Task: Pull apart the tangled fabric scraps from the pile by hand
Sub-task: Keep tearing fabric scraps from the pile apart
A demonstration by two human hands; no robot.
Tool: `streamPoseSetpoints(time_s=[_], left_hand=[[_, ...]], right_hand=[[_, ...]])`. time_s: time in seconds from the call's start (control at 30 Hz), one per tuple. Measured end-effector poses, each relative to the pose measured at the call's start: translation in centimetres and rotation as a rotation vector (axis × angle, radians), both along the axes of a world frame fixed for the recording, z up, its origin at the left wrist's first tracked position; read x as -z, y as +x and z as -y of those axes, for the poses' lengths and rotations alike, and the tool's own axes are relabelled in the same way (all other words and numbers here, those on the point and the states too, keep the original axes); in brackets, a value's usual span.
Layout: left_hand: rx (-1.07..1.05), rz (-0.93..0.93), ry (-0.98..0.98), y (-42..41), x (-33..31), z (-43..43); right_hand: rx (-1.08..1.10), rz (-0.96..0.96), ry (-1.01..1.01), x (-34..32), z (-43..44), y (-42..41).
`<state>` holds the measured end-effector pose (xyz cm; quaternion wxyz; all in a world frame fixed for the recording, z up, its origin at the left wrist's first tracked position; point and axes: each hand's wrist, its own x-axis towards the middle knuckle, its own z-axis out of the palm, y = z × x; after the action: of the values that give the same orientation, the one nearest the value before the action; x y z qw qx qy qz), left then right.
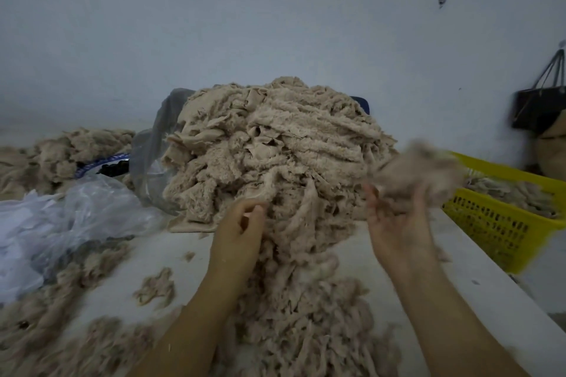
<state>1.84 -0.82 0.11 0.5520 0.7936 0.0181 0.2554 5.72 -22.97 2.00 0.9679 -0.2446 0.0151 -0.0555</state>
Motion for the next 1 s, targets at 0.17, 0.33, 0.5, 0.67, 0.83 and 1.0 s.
streamPoseSetpoints(time_s=[0.17,0.33,0.5,0.67,0.83,1.0], left_hand=[[-0.173,-0.161,0.075,2.5,1.2,-1.4],[-0.125,-0.265,-0.031,2.1,1.6,-1.6],[0.161,0.010,0.175,-0.3,-0.8,1.4],[0.551,-0.115,0.332,-1.9,0.4,4.5],[0.530,-0.119,0.385,-1.4,0.4,4.6],[0.402,-0.187,0.157,-1.6,0.0,4.0]], right_hand=[[-0.183,-0.077,-0.695,2.2,-2.4,-0.9],[-0.187,0.039,-1.102,3.0,-4.8,-1.4],[-0.272,0.058,-0.963,2.4,-5.1,-2.0],[-0.329,-0.069,-0.837,1.7,-4.8,-2.2],[-0.188,-0.223,-0.577,1.5,-4.0,-0.9],[-0.214,-0.127,-0.638,1.9,-4.2,-1.0]])
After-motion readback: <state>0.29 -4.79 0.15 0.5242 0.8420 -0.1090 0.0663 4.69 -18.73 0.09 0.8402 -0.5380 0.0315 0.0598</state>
